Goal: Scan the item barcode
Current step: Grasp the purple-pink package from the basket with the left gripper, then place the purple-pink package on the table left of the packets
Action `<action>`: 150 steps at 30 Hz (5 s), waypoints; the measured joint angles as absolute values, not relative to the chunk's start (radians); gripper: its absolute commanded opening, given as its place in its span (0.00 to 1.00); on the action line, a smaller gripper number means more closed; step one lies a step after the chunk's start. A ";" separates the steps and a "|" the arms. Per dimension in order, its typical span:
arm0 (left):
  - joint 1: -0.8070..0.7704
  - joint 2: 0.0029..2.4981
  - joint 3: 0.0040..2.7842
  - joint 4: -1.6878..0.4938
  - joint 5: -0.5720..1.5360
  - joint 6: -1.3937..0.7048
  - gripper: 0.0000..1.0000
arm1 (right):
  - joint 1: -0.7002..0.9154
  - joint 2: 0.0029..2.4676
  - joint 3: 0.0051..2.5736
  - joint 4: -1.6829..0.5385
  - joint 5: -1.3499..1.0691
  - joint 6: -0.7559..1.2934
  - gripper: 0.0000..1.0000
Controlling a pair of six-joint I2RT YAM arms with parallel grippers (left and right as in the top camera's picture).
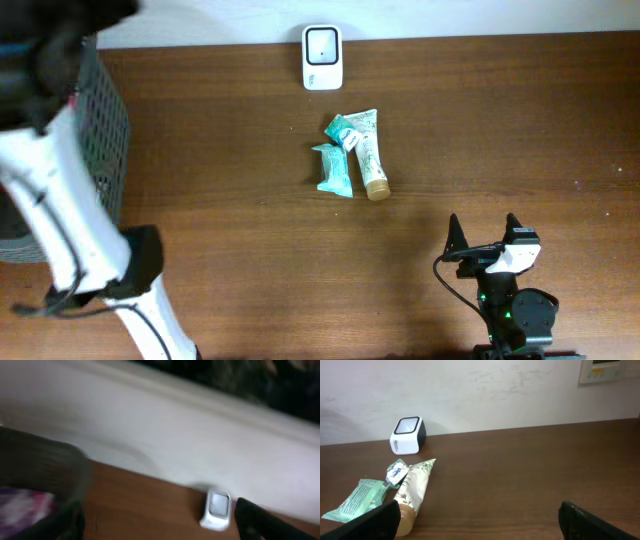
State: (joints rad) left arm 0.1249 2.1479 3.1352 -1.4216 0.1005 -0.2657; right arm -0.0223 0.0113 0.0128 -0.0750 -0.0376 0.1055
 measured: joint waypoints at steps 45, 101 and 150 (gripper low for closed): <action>0.606 2.249 1.822 -0.574 0.063 -0.477 0.72 | -0.022 0.011 0.013 -0.075 -0.037 0.105 0.99; -0.276 2.110 1.816 -0.984 0.174 -0.235 0.92 | -0.022 0.012 0.013 -0.075 -0.038 0.106 0.99; 0.479 1.977 2.032 -1.016 0.029 -0.367 0.98 | -0.022 0.012 0.013 -0.075 -0.037 0.105 0.99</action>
